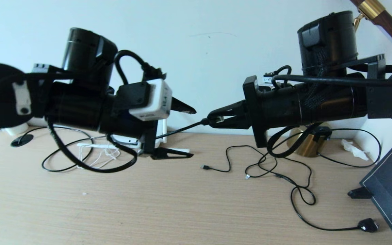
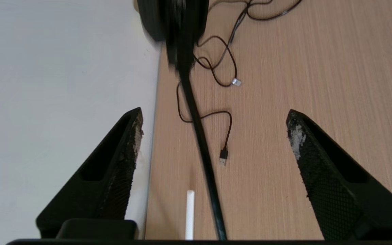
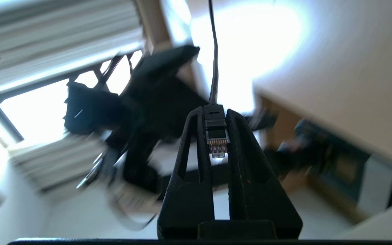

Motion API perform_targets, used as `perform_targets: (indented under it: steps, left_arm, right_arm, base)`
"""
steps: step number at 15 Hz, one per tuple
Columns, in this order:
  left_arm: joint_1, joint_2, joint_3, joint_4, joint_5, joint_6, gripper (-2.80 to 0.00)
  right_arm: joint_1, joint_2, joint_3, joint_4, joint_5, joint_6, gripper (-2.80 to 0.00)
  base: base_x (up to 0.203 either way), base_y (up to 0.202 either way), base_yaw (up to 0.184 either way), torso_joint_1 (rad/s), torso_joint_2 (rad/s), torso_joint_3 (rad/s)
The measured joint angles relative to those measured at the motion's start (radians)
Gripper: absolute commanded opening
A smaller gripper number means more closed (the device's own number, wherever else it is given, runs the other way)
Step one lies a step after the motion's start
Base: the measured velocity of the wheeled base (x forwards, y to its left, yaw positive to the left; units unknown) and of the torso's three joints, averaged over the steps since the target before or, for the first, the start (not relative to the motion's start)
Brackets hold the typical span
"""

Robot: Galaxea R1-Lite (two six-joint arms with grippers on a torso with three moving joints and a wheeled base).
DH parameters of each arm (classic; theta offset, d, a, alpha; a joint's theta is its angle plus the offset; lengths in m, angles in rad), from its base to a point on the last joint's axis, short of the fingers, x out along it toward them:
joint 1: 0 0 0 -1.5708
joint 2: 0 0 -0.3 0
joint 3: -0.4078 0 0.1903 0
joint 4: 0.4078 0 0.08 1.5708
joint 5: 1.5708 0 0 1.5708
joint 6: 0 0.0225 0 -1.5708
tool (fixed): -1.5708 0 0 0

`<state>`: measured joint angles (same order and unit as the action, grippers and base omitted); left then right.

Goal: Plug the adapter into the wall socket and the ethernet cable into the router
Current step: Hand it to the other hand

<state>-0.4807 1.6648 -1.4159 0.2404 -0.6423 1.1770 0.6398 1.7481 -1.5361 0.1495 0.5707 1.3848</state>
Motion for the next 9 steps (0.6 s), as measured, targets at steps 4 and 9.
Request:
perform_targets:
  steps: [4,9]
  left_arm:
    - [0.060,-0.115,0.250,-0.358,-0.092,-0.048,0.00]
    - [0.065,-0.157,0.287,-0.606,-0.098,-0.152,0.00]
  right_arm:
    - [0.000,0.013,-0.023,0.011,0.116,0.127,-2.80]
    - [0.001,0.035,-0.064,0.012,0.174,0.239,-2.80]
  base:
    - [0.000,0.000,0.000,0.000,0.00,0.000]
    - [0.000,0.000,0.000,0.000,0.00,0.000]
